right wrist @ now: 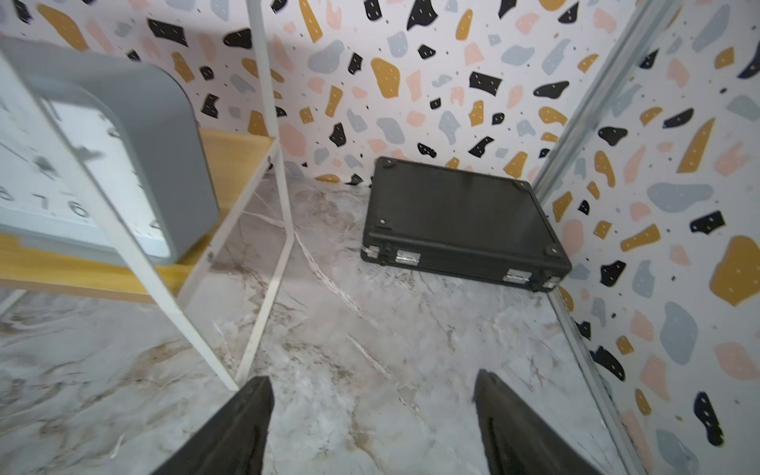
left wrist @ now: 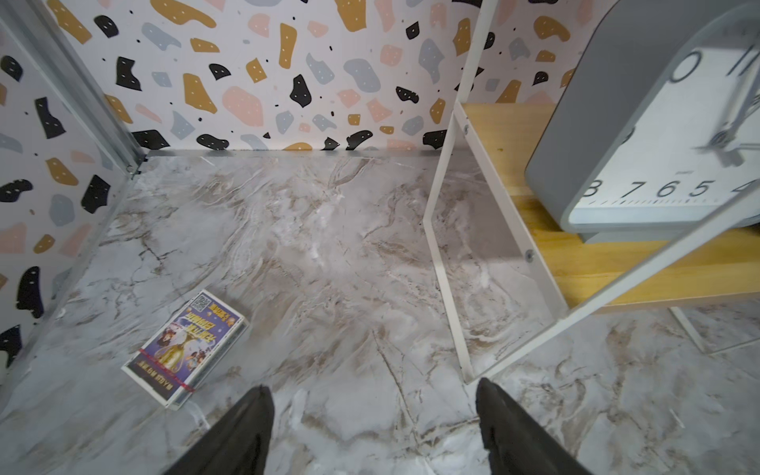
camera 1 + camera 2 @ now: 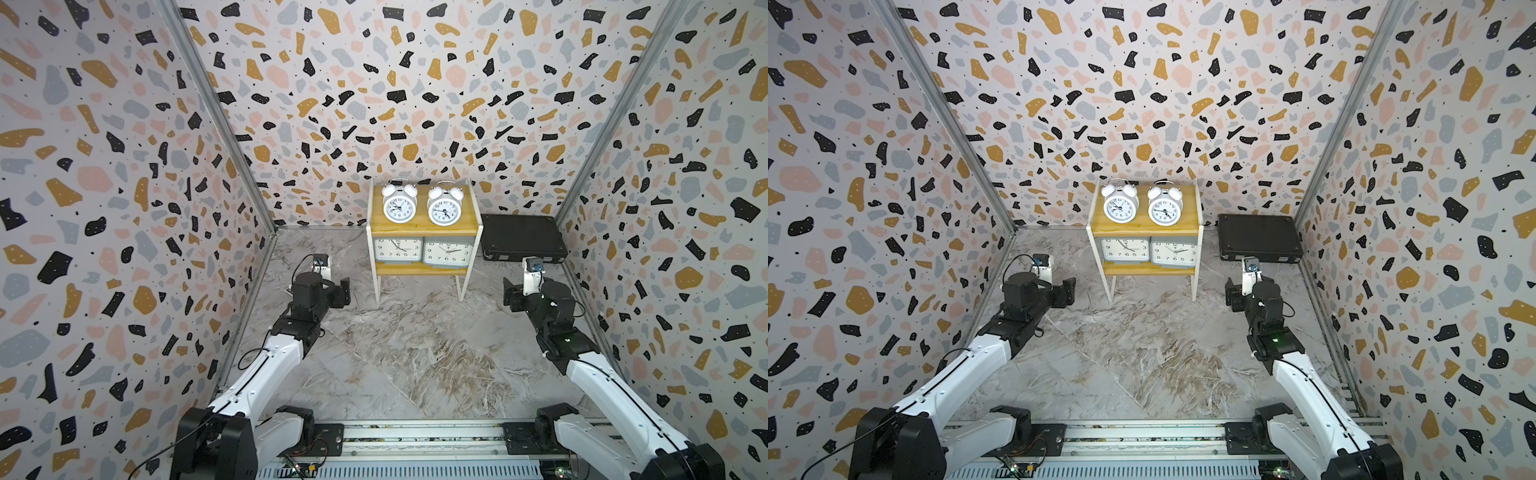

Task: Place the alarm clocks on the shelf by style
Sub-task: Reset both arms

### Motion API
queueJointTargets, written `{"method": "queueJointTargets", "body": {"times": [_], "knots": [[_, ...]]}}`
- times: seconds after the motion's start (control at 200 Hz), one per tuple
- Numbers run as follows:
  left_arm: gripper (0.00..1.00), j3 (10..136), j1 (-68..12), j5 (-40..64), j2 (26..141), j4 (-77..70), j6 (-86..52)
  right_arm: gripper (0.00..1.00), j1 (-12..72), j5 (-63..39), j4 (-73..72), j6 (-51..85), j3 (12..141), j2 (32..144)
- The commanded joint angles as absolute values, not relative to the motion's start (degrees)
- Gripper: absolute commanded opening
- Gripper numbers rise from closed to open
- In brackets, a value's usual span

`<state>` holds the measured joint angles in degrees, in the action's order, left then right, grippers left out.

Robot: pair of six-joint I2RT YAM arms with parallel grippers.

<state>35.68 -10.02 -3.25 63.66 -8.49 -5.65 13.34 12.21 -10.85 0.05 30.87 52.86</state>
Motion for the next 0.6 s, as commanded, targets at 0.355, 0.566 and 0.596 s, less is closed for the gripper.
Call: {"method": "queueJointTargets", "body": {"times": [0.355, 0.566, 0.596], "knots": [[0.84, 24.7, -9.4, -18.5, 68.8, -33.6, 1.5, 0.82, 13.1, 28.8, -40.4, -3.6, 17.6, 63.7], [0.86, 26.9, -8.7, -19.5, 70.3, -29.8, 2.6, 0.82, 13.1, 29.3, -41.1, -4.8, 19.1, 70.7], [0.86, 26.9, -8.6, -19.5, 70.2, -29.7, 2.6, 0.82, 13.2, 29.4, -41.8, -5.2, 19.1, 71.6]]}}
